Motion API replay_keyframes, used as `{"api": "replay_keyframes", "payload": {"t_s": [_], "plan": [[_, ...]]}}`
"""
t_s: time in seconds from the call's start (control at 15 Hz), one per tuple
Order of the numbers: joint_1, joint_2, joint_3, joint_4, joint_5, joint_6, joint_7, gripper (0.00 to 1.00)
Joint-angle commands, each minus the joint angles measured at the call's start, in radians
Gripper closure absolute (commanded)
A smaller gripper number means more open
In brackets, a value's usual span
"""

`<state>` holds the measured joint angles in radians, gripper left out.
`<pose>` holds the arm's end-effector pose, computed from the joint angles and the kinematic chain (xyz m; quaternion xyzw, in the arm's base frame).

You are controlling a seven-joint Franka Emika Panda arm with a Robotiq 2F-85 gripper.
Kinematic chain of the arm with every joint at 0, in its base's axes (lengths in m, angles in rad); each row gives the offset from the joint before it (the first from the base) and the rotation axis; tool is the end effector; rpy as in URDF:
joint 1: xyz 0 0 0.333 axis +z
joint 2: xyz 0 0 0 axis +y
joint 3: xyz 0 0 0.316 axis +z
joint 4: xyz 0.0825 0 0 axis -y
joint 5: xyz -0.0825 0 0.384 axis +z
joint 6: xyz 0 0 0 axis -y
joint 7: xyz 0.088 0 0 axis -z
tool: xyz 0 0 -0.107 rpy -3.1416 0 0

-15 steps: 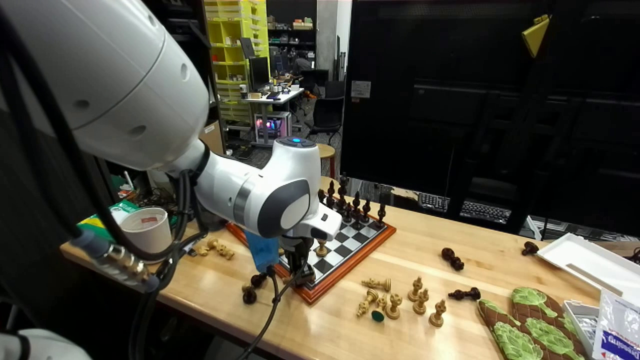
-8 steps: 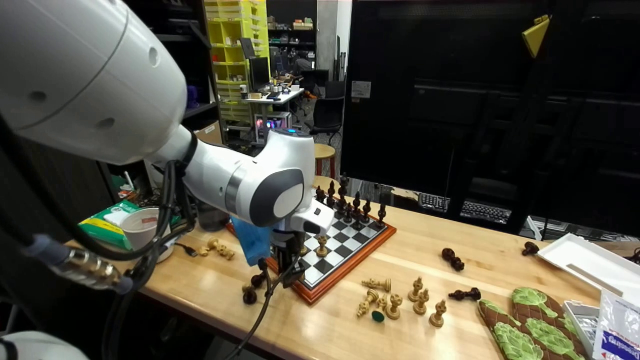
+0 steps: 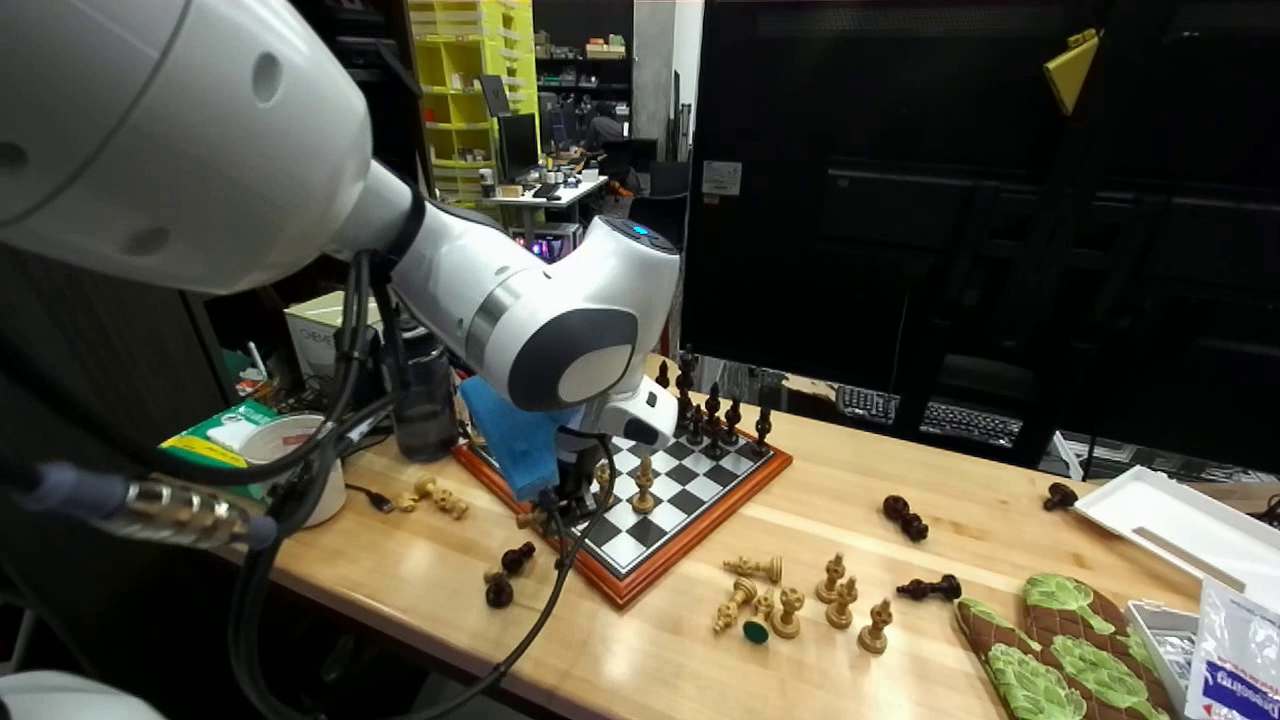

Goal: Pick up the beige chess piece lying on he bottom right side of the chess board and then put it in an upright position

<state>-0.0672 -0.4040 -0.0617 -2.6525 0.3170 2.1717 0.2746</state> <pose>0.3817 -0.0363 0.3676 -0.9471 0.2869 0.0497 0.1352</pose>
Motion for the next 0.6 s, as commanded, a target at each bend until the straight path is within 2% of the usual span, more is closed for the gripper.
{"api": "replay_keyframes", "payload": {"t_s": [0.0,0.33,0.53], "plan": [[-0.005,0.026,-0.063,0.065,0.081,-0.167,-0.071,0.93],[-0.035,0.088,-0.109,0.137,0.139,-0.374,-0.085,0.93],[-0.046,0.15,-0.135,0.174,0.195,-0.457,-0.152,0.93]]}}
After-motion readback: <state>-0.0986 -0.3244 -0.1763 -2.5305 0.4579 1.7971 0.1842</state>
